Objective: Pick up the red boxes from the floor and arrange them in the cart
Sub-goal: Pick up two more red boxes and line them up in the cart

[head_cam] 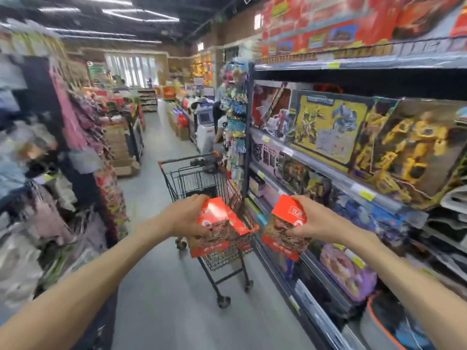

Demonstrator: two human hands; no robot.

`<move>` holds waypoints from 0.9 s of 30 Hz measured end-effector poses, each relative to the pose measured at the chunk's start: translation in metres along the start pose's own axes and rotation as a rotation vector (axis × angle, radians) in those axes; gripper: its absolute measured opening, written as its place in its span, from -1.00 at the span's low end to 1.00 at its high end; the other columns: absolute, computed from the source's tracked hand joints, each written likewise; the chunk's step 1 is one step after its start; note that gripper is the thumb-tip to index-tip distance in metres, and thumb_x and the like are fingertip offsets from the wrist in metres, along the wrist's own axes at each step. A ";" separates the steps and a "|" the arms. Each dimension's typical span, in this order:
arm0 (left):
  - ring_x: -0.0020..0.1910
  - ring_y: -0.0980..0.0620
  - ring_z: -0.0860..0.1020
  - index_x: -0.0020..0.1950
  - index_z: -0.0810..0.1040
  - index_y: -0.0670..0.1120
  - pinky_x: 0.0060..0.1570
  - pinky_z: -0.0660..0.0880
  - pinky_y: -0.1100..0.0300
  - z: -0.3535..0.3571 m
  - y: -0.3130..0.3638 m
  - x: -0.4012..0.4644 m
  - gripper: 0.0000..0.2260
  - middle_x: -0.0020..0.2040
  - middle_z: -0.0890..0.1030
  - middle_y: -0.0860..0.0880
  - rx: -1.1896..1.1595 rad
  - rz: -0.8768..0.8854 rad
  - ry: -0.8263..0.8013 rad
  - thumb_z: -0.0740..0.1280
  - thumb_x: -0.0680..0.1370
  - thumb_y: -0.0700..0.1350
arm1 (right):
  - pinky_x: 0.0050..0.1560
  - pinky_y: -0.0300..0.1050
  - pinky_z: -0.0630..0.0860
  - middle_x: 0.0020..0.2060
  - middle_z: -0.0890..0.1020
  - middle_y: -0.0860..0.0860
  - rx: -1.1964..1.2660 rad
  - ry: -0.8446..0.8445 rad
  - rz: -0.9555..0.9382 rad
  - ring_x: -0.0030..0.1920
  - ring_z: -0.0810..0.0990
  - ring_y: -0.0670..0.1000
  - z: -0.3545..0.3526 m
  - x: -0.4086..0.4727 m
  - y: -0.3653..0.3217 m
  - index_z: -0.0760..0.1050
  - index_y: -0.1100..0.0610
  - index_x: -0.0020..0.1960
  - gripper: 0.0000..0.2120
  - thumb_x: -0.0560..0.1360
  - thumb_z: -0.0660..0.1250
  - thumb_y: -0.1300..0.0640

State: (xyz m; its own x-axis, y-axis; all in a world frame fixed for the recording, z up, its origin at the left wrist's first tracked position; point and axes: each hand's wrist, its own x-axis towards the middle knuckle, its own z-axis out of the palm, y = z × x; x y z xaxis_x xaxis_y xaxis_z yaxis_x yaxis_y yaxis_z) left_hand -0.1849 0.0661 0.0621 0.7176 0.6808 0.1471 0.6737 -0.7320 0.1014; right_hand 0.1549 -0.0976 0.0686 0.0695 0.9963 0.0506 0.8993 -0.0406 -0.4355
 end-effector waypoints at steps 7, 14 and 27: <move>0.03 -0.01 0.56 0.34 0.36 -0.01 0.03 0.54 0.00 0.026 -0.100 0.090 -0.24 0.14 0.55 0.01 -0.030 -0.108 -0.029 0.52 0.26 0.27 | 0.00 0.07 0.60 0.05 0.56 -0.06 -0.022 -0.089 -0.119 -0.04 0.60 -0.04 0.023 0.176 0.004 0.29 -0.08 0.37 -0.26 0.32 0.56 -0.20; 0.09 -0.02 0.54 0.40 0.32 -0.05 0.09 0.52 0.01 0.033 -0.183 0.207 -0.20 0.20 0.53 0.00 -0.060 -0.170 -0.047 0.55 0.31 0.24 | -0.02 0.02 0.60 0.11 0.52 -0.10 -0.026 -0.141 -0.187 -0.01 0.58 -0.09 0.030 0.359 0.025 0.26 -0.13 0.41 -0.19 0.28 0.55 -0.24; 0.15 -0.04 0.54 0.46 0.27 -0.03 0.14 0.53 -0.03 0.050 -0.377 0.352 -0.08 0.28 0.52 -0.03 -0.076 -0.201 -0.026 0.49 0.24 0.35 | -0.09 -0.06 0.58 0.03 0.51 -0.12 -0.028 -0.143 -0.232 -0.07 0.57 -0.12 0.074 0.617 -0.023 0.22 -0.16 0.31 -0.32 0.36 0.55 -0.13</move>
State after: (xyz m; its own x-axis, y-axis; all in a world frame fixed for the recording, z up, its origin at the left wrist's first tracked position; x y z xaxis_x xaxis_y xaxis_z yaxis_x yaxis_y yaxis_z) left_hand -0.1773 0.5831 0.0264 0.5749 0.8132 0.0907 0.7893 -0.5804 0.2005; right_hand 0.1448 0.5238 0.0434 -0.1992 0.9798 0.0178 0.8956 0.1894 -0.4024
